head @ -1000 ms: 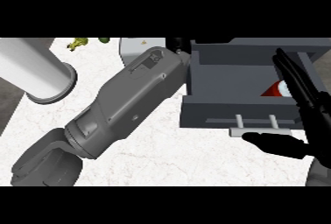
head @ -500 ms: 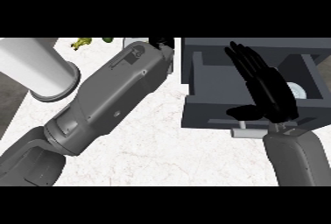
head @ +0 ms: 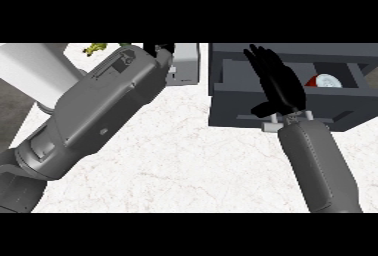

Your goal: Pick up the can, place it into the drawer and close the drawer

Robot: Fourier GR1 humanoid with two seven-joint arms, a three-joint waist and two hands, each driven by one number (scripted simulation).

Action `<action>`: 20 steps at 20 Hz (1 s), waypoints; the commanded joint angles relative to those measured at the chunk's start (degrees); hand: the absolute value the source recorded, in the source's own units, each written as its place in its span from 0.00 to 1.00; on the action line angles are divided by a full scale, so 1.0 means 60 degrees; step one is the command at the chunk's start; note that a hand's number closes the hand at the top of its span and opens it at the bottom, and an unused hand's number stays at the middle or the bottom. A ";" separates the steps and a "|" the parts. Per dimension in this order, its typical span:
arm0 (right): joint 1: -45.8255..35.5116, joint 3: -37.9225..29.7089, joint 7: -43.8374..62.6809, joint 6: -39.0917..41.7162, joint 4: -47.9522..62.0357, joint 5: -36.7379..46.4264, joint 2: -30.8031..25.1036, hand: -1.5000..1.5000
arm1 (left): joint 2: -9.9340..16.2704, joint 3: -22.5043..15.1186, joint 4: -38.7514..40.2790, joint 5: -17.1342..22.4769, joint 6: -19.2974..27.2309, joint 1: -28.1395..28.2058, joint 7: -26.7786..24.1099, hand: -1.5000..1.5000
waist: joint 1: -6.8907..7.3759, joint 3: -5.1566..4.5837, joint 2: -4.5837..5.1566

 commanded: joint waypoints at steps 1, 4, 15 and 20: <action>-0.0697 -0.0058 -0.0003 -0.1197 0.1934 0.0611 0.0224 0.00 | 0.0402 0.0085 -0.0405 -0.0268 0.0134 0.0002 0.0539 0.00 | -0.0107 0.0004 0.0014; -0.1045 -0.0194 0.0044 -0.2408 0.3046 0.1025 0.0375 0.00 | 0.0760 0.0126 -0.0891 -0.0339 -0.0093 0.0402 0.0624 0.00 | -0.0042 0.0006 0.0050; -0.3022 -0.1304 -0.0261 -0.4068 0.5997 0.1027 -0.0139 0.00 | 0.1382 0.0216 -0.2069 -0.0674 0.0049 0.0833 0.1303 0.00 | 0.0131 0.0016 0.0124; -0.3505 -0.1708 -0.0530 -0.5082 0.7010 0.0986 -0.0390 0.00 | 0.1536 0.0360 -0.2405 -0.0804 -0.0065 0.1332 0.1196 0.00 | 0.0218 0.0020 0.0198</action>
